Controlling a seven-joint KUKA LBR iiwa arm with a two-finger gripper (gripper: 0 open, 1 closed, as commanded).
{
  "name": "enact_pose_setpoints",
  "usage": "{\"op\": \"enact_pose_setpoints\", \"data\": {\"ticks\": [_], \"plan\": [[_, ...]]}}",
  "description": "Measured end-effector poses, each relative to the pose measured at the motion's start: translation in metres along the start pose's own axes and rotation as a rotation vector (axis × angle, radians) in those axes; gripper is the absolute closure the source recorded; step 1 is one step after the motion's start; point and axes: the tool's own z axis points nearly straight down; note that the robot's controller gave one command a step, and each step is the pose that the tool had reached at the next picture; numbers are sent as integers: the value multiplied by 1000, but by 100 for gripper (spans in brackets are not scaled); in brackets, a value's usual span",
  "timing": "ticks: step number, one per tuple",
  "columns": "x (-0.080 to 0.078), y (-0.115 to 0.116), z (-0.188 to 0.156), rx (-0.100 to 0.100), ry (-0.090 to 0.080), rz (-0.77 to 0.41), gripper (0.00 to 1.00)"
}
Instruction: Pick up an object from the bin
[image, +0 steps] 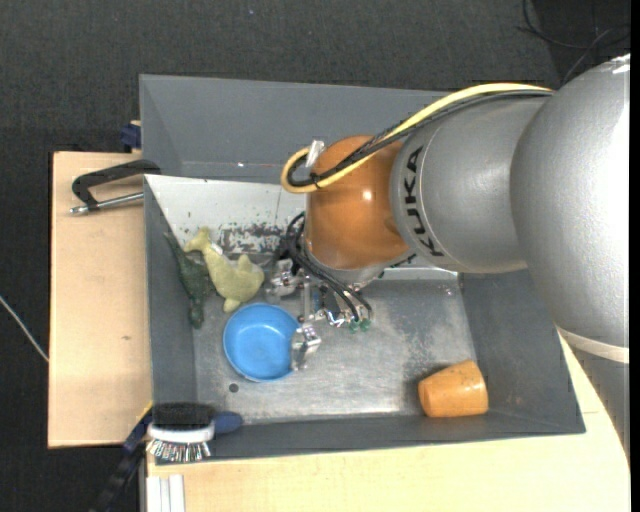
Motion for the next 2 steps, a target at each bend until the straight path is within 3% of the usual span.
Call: {"op": "enact_pose_setpoints", "data": {"ticks": [1, 2], "plan": [[-23, 29, 42, 1, 2, -326, 0], [-24, 29, 41, 1, 4, -324, 0]]}}
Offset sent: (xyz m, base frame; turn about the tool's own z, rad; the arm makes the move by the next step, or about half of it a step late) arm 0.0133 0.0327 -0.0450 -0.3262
